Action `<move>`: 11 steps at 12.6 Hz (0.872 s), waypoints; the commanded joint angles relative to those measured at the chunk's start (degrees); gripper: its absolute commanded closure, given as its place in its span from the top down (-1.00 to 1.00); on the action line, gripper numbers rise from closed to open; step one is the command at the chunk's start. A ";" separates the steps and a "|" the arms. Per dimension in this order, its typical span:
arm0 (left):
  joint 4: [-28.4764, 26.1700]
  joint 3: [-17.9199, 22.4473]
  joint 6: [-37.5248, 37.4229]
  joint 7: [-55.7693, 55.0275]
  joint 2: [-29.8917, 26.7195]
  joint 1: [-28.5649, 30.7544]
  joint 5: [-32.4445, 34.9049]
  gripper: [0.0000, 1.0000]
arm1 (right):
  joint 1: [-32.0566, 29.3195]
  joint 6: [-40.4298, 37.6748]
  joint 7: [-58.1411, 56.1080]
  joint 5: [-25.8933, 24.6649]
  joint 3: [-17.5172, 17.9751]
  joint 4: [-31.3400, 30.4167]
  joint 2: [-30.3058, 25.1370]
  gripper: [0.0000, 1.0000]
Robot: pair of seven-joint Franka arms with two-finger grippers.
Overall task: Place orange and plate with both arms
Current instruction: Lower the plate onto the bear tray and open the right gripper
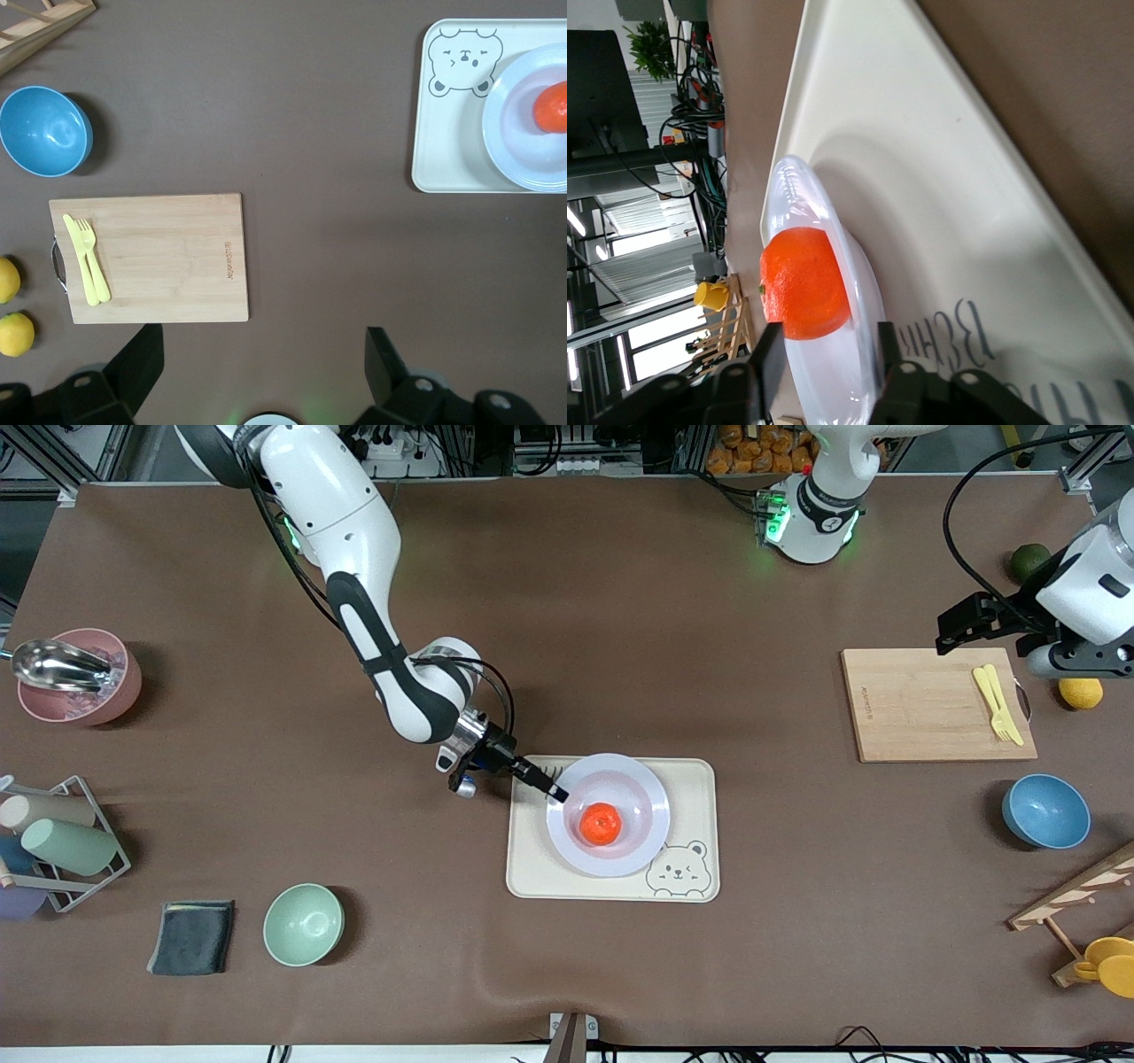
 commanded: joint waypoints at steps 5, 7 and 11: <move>0.03 -0.15 0.76 0.58 -0.21 0.47 -0.16 1.00 | -1.44 2.42 5.44 -6.49 0.51 2.16 1.89 0.11; 0.38 -0.42 0.76 1.62 -0.21 -0.41 3.69 1.00 | -1.61 4.44 20.34 -19.46 0.51 2.95 1.19 0.09; 3.26 -0.95 0.24 2.17 -0.12 -0.85 4.69 1.00 | -3.80 3.05 47.10 -45.77 0.60 3.48 -0.30 0.09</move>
